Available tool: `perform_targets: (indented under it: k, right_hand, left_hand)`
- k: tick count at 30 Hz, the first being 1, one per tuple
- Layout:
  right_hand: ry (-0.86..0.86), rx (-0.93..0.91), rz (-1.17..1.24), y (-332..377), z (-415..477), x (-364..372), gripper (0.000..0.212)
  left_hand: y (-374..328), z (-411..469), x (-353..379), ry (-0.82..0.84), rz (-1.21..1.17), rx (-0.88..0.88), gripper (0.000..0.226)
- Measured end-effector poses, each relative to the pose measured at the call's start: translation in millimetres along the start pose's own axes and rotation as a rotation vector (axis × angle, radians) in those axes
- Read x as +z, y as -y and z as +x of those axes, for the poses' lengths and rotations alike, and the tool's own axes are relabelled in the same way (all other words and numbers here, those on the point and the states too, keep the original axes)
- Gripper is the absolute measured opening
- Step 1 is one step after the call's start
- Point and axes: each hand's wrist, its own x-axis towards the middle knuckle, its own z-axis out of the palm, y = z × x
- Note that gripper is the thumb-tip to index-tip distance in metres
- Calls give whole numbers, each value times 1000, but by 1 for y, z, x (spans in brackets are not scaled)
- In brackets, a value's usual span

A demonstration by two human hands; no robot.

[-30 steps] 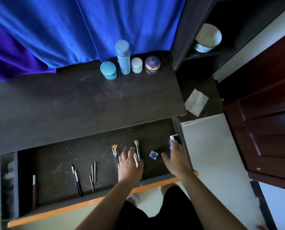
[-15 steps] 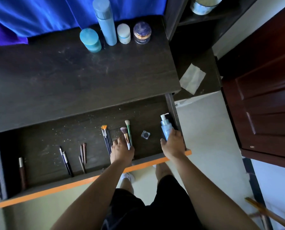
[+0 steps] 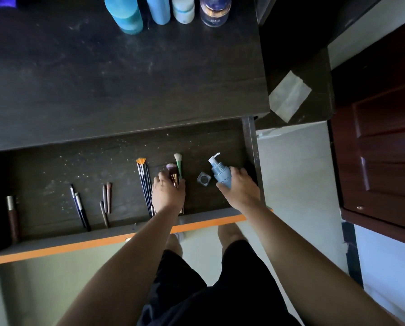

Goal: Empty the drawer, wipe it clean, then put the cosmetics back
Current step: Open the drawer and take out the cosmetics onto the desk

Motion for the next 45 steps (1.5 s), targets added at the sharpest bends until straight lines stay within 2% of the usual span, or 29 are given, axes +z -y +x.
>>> perform_targets:
  k: [8, 11, 14, 22, 29, 36, 45]
  right_hand:
    - [4, 22, 54, -4, 5, 2, 58]
    - [-8, 16, 102, -4, 2, -2, 58]
    - [-72, -5, 204, -1, -9, -13, 58]
    - [-322, -131, 483, 62, -38, -79, 57]
    - [-474, -247, 728, 141, -47, -138, 60]
    - [-502, -305, 816, 198, -7, -171, 57]
    - [-443, -351, 789, 238, 93, -195, 59]
  left_hand:
    - [-3, 12, -1, 66, 46, 7, 38]
    - [-4, 9, -13, 71, -29, 39, 42]
    - [-6, 4, -33, 58, -119, 73, 37]
    - [-30, -4, -149, -82, -394, 206, 22]
    - [-31, 17, -260, -169, -600, 357, 24]
    - [-45, 67, -312, -216, -506, 311, 22]
    - [-84, 155, -301, -182, -326, 189, 23]
